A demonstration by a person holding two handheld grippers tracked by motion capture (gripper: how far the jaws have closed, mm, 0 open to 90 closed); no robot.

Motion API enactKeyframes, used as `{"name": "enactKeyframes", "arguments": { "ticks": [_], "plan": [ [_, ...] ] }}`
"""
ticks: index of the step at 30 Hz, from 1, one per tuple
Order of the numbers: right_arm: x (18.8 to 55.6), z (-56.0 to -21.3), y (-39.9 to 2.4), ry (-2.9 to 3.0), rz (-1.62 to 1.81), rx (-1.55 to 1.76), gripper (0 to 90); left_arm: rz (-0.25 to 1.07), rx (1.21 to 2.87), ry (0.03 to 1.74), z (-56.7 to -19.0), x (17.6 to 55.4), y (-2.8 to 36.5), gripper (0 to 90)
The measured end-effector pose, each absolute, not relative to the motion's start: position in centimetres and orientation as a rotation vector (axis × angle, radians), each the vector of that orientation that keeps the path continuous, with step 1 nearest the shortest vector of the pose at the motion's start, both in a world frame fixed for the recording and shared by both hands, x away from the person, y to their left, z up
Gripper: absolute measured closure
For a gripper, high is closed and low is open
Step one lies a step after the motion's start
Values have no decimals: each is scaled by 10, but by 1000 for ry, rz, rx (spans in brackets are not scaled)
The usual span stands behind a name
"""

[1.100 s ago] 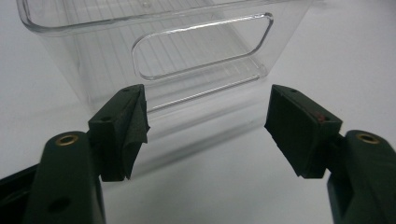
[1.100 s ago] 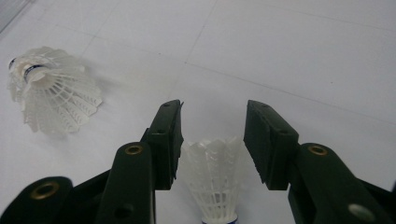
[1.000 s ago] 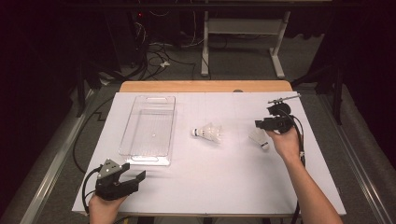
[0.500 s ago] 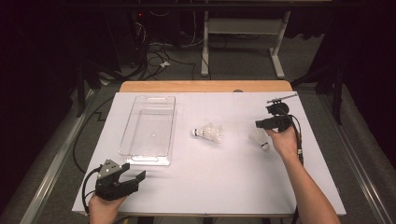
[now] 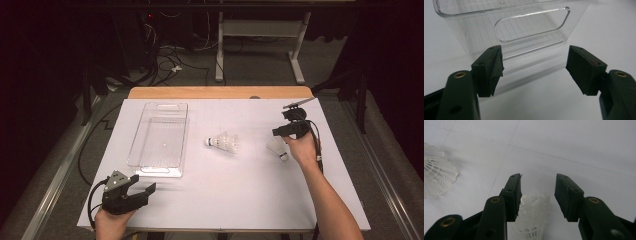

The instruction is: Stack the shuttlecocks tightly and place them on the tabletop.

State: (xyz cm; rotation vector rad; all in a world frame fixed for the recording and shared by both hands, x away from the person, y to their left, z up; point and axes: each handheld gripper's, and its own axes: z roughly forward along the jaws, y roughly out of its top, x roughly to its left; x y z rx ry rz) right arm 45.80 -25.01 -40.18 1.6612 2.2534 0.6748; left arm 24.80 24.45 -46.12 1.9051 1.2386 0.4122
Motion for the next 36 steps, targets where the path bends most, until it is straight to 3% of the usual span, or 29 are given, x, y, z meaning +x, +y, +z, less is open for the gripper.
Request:
{"name": "enactKeyframes", "arguments": {
  "ticks": [11,36],
  "plan": [
    [459,-404,-253,2276,667,1684,599,411,1904,1238,-461,248,245,306],
    [449,-395,-256,2362,657,1636,878,408,1901,1241,-461,249,245,306]
  ]
}}
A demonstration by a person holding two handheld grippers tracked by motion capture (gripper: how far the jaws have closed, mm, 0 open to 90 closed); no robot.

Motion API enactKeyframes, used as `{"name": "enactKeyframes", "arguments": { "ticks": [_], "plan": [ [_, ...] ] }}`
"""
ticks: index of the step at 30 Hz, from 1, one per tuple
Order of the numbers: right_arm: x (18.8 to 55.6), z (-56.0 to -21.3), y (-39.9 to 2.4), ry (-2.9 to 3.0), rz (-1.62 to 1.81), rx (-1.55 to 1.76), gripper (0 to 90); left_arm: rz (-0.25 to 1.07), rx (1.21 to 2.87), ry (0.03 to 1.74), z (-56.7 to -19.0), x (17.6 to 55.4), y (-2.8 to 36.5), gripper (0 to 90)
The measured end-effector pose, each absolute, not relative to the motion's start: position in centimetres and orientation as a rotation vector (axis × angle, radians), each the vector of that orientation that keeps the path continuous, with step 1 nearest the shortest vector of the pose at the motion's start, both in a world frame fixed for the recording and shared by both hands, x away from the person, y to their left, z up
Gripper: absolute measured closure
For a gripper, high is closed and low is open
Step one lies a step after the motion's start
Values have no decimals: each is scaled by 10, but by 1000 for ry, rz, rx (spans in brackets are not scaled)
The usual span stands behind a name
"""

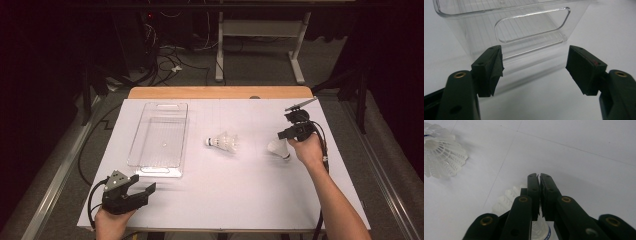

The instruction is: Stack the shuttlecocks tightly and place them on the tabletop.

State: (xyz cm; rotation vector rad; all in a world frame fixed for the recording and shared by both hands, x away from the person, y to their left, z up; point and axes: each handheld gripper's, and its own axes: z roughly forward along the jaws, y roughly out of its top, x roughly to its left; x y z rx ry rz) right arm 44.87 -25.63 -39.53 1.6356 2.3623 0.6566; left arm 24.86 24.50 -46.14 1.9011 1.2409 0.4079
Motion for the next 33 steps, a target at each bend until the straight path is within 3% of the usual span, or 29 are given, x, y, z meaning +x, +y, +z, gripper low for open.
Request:
{"name": "enactKeyframes", "arguments": {
  "ticks": [33],
  "plan": [
    [416,-382,-225,2438,785,1380,900,410,1900,1240,-461,248,244,306]
  ]
}}
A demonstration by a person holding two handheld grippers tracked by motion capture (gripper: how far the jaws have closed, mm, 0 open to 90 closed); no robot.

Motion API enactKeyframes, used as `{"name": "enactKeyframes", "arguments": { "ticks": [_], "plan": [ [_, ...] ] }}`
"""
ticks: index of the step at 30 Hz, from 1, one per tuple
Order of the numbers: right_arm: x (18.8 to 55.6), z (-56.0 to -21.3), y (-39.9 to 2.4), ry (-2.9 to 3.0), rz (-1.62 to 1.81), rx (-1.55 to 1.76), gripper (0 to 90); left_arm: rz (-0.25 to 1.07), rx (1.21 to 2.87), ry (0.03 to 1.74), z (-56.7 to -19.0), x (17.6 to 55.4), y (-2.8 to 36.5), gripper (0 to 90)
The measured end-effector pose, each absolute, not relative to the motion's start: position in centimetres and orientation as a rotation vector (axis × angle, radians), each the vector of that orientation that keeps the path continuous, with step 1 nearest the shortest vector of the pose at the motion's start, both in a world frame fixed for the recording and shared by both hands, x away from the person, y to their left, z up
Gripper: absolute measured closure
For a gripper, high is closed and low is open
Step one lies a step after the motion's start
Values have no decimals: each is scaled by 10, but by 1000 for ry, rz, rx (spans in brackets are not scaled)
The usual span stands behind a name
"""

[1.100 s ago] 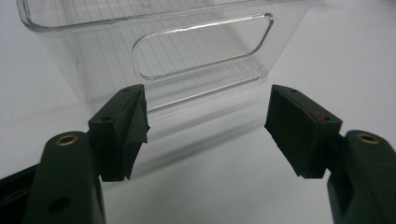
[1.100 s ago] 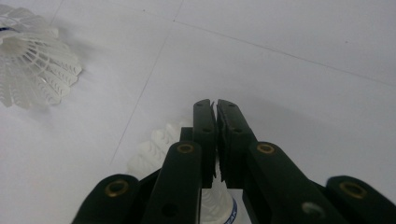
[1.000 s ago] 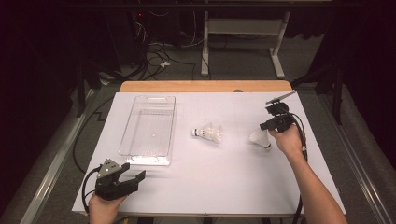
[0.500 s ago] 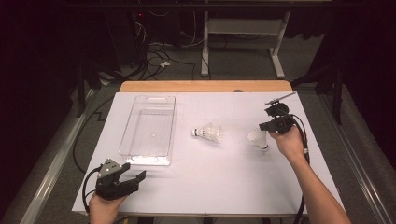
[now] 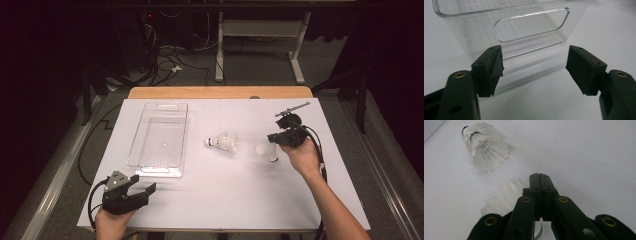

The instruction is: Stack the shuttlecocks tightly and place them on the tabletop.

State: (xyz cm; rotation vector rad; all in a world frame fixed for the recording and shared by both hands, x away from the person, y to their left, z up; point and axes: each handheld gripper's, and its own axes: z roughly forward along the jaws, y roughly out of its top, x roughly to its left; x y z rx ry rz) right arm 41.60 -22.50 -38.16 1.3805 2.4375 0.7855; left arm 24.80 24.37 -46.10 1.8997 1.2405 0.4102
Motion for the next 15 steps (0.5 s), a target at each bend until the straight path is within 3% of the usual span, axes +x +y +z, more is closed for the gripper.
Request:
{"name": "enactKeyframes", "arguments": {
  "ticks": [15],
  "plan": [
    [406,-385,-201,2491,852,1302,900,405,1895,1241,-461,250,246,310]
  ]
}}
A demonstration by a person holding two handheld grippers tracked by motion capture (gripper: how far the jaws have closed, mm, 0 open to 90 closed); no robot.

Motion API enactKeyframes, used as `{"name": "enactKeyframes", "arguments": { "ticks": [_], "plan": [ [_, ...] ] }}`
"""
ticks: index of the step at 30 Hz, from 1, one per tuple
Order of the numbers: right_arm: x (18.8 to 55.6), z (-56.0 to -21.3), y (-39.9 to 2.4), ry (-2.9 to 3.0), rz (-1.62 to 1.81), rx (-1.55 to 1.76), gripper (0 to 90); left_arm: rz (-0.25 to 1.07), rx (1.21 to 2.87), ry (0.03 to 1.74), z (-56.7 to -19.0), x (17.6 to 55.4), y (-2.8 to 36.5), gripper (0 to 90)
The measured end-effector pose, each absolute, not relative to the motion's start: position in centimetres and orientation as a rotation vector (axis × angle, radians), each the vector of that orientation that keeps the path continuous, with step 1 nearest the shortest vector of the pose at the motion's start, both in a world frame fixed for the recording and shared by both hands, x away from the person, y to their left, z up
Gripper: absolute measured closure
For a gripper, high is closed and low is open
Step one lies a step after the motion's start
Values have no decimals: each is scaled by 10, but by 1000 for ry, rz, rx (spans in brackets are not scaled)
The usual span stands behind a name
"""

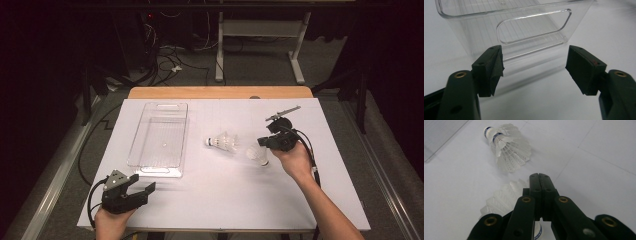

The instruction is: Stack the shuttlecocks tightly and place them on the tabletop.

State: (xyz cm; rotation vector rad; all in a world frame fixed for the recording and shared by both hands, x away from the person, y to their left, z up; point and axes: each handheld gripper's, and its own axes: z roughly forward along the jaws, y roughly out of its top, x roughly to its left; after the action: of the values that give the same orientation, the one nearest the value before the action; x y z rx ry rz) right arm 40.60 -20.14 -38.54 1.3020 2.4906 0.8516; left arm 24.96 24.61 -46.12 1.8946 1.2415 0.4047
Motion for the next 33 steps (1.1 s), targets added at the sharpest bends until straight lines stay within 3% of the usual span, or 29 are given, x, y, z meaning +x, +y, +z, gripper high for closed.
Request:
{"name": "enactKeyframes", "arguments": {
  "ticks": [21,33],
  "plan": [
    [398,-405,-157,2566,926,1203,900,408,1895,1236,-461,248,246,310],
    [394,-403,-167,2543,928,1206,900,405,1899,1239,-461,248,245,309]
  ]
}}
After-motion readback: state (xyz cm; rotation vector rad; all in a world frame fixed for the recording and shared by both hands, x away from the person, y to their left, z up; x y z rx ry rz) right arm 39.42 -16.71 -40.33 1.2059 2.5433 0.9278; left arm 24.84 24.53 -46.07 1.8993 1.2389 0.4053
